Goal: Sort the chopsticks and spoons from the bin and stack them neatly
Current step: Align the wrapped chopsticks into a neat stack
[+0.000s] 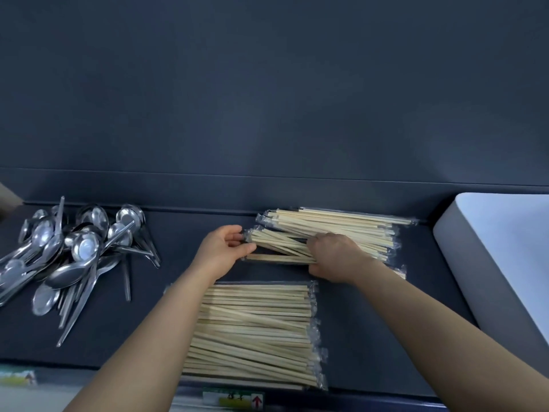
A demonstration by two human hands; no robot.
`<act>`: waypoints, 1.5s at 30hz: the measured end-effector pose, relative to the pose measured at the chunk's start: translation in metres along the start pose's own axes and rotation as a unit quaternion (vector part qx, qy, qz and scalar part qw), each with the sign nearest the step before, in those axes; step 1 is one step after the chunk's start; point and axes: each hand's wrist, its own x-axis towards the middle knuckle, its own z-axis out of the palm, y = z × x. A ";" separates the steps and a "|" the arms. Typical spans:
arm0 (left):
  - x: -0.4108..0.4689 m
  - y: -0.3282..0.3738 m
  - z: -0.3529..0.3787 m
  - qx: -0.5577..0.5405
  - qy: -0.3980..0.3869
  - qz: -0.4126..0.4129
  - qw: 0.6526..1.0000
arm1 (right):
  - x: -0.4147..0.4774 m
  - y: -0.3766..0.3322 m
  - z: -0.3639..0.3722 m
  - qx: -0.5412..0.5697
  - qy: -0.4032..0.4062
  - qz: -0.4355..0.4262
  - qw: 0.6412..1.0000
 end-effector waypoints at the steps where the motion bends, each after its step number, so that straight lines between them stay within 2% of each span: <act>1: -0.001 0.001 -0.001 -0.018 0.002 -0.003 1.000 | 0.000 0.001 -0.003 0.007 -0.002 -0.001 1.000; 7: -0.008 0.005 -0.013 -0.087 -0.008 -0.010 0.996 | -0.005 -0.003 -0.013 0.111 -0.012 0.014 0.994; 10: -0.013 0.017 -0.023 -0.135 0.005 -0.005 0.991 | -0.007 -0.016 -0.022 0.233 0.051 0.003 0.971; 13: -0.019 0.046 -0.037 -0.247 -0.059 0.047 0.966 | -0.008 -0.041 -0.044 0.347 0.147 -0.042 0.925; 16: -0.020 0.084 -0.049 -0.283 -0.110 0.133 0.943 | -0.003 -0.066 -0.062 0.471 0.199 -0.070 0.856; 18: -0.018 0.103 -0.056 -0.299 -0.141 0.153 0.931 | 0.004 -0.077 -0.065 0.533 0.221 -0.071 0.814; 20: -0.016 0.111 -0.056 -0.279 -0.168 0.159 0.932 | 0.011 -0.086 -0.059 0.566 0.214 -0.074 0.793; 23: -0.013 0.103 -0.051 -0.231 -0.196 0.139 0.943 | 0.019 -0.089 -0.039 0.590 0.184 -0.049 0.784; 26: -0.014 0.095 -0.050 -0.270 -0.226 0.103 0.930 | 0.020 -0.088 -0.025 0.617 0.158 -0.015 0.771; 28: -0.013 0.097 -0.052 -0.273 -0.250 0.109 0.922 | 0.020 -0.087 -0.024 0.633 0.141 -0.007 0.761; 32: -0.007 0.105 -0.048 -0.209 -0.216 0.133 0.945 | 0.022 -0.087 -0.031 0.634 0.125 -0.020 0.763; 35: -0.005 0.105 -0.043 -0.205 -0.201 0.144 0.947 | 0.022 -0.086 -0.026 0.613 0.099 -0.021 0.783; 40: -0.002 0.100 -0.045 -0.285 -0.215 0.110 0.928 | 0.021 -0.083 -0.018 0.601 0.071 -0.004 0.796; 44: 0.003 0.076 -0.057 -0.444 -0.138 0.033 0.885 | 0.018 -0.065 -0.028 0.570 0.049 0.005 0.820; 45: 0.004 0.065 -0.061 -0.448 -0.113 0.019 0.887 | 0.016 -0.058 -0.029 0.548 0.046 0.010 0.835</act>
